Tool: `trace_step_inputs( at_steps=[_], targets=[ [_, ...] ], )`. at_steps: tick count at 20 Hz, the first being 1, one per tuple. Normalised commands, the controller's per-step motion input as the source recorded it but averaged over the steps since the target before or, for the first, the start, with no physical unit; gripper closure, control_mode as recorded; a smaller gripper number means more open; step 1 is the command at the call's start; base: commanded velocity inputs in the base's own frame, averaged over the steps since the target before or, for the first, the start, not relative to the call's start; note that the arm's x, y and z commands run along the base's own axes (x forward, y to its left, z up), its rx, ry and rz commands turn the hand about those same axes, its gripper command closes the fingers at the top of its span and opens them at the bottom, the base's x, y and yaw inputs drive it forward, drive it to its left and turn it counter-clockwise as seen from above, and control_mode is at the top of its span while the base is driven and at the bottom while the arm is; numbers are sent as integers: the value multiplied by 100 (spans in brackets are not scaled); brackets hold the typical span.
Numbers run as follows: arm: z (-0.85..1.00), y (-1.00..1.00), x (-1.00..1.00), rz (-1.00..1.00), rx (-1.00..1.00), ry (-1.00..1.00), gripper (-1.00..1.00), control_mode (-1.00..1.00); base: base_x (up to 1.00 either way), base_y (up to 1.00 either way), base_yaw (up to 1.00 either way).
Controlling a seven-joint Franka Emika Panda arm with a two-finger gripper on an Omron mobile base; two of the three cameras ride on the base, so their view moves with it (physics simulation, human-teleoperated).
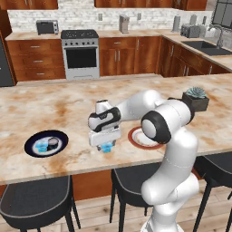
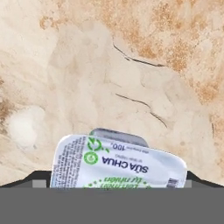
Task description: Place two yogurt containers on each plate.
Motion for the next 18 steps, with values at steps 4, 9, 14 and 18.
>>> trace_step_inputs(
  at_steps=[4,9,14,18],
  targets=[
    [-17,1,0,0,0,0,100,-100,0,0,0],
    [7,-15,0,0,7,-2,100,-100,0,0,0],
    [44,-62,-2,-20,12,-1,100,-100,0,0,0],
    [60,-67,0,-29,6,0,100,-100,0,0,0]
  ],
)
